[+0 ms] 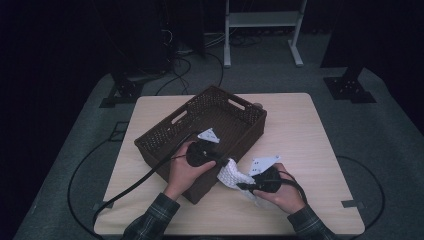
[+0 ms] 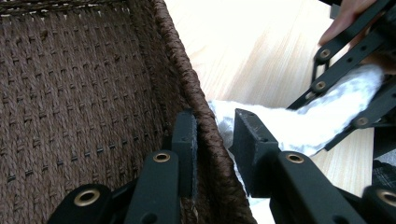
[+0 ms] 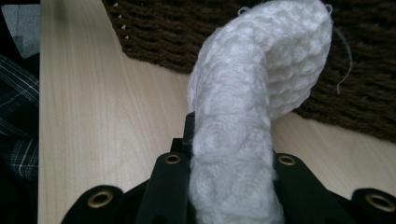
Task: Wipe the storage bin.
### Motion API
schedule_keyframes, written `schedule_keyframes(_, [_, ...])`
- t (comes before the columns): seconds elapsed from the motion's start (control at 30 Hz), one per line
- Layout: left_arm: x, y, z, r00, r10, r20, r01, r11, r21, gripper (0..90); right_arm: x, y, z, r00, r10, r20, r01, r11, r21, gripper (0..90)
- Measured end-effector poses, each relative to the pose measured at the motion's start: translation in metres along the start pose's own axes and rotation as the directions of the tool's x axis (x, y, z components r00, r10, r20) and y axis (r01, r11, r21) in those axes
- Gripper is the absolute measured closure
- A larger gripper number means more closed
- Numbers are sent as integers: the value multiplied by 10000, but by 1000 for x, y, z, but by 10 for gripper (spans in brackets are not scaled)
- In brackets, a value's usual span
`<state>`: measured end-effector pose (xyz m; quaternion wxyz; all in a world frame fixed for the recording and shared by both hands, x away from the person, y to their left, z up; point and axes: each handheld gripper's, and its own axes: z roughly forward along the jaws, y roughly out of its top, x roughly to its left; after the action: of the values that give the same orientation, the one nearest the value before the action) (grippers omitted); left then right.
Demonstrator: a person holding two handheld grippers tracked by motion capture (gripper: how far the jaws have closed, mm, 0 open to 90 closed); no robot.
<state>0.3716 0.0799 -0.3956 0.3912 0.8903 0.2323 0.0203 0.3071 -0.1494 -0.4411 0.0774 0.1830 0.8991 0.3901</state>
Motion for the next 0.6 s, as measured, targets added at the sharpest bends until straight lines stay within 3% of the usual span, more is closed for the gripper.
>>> schedule_keyframes(0.43, [0,0,0,10000,69,-6,-69,10000,-5,700,-7,-13,23,9995,243,-203,-225,9962,838,756])
schedule_keyframes(0.6, [1,0,0,10000,94,1,-94,10000,-25,700,-5,-13,25,9999,17,-160,-1,9955,951,756])
